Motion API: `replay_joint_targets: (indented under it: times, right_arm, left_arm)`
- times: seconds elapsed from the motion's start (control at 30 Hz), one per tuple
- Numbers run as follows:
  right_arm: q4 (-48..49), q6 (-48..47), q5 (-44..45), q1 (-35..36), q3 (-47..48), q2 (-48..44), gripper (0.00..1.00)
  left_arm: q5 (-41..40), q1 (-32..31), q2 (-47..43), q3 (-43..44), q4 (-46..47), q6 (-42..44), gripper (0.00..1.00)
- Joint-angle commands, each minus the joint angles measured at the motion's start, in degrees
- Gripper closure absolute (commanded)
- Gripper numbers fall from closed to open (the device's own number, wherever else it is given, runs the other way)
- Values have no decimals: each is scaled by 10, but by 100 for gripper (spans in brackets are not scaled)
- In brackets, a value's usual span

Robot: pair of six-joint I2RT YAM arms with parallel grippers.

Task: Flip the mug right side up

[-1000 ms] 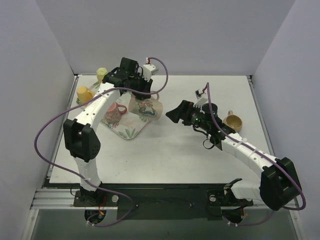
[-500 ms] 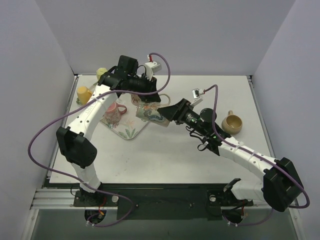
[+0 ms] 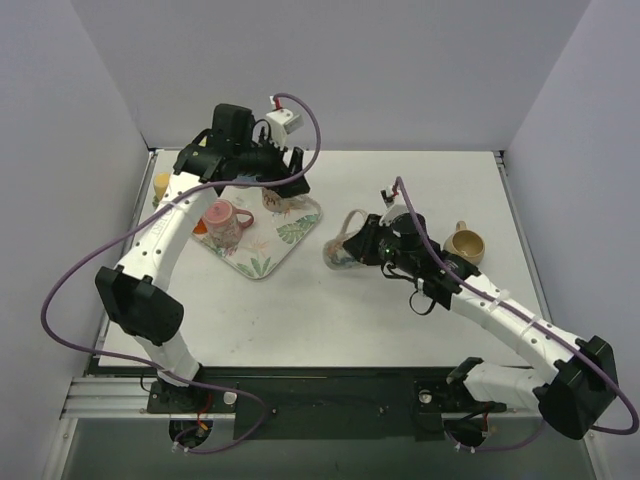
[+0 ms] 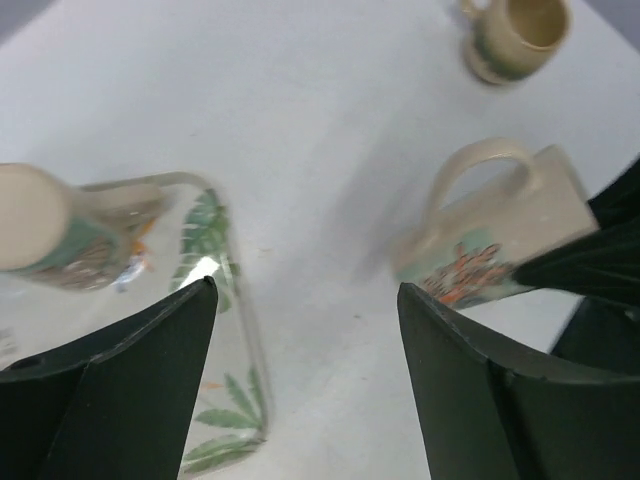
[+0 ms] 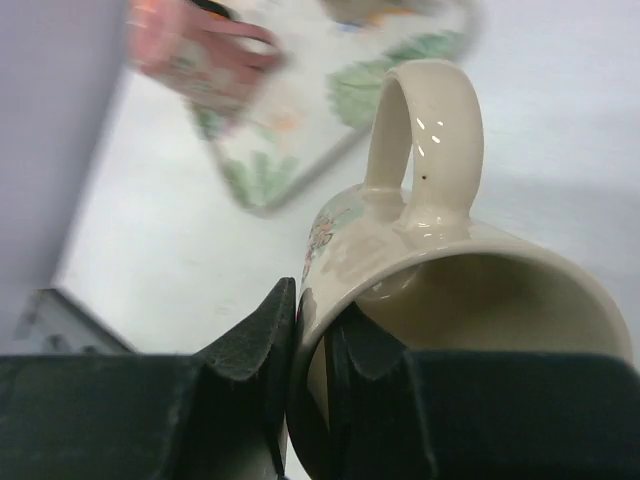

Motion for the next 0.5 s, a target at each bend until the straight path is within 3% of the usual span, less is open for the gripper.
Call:
replay_joint_targets:
  times: [0.0,0.1,0.2,0.47]
  right_arm:
    - [-257,-152,202,-42,118,-11,100]
    - [-358,-180,210,-94,169,60,100]
    - [-394,-170,186,-152,207,121,100]
    - [-425,-152,222,-192,320,288,100]
  left_arm:
    - [-184,12,-34,20,33,81,15]
    - [-236,11,-47,-6,34,154,14]
    - [-269,8,-59,-47,36,194,13]
    - [-334,-4,-79,-147,70,279,14]
